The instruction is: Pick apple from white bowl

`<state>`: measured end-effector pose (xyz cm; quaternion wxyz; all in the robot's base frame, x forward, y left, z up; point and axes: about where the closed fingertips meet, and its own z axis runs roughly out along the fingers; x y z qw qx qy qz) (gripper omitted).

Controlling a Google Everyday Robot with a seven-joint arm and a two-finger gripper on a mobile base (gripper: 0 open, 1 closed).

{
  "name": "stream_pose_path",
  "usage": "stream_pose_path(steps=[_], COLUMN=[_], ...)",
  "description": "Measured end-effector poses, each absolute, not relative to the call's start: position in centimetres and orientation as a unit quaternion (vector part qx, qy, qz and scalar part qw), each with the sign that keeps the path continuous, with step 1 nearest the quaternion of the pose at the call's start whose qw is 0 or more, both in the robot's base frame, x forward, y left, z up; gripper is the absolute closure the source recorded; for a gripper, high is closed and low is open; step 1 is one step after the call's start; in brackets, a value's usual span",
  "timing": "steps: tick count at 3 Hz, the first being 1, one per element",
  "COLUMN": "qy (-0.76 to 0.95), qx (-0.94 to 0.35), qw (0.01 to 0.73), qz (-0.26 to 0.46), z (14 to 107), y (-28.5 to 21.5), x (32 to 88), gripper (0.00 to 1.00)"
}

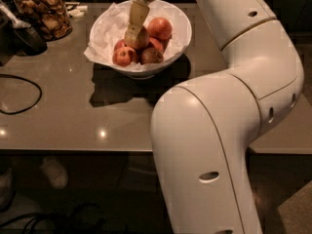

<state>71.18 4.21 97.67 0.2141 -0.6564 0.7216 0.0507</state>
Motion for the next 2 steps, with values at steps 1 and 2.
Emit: stream_pose_path(steps=[1,2], qy=[0.721,0.720], qx=[-0.658,-0.660], qw=[0.210,0.208], qz=[0.053,0.052], z=[97.16,96.92], y=[4.15,4.08], x=[71.34,71.44], gripper=[0.34,0.21])
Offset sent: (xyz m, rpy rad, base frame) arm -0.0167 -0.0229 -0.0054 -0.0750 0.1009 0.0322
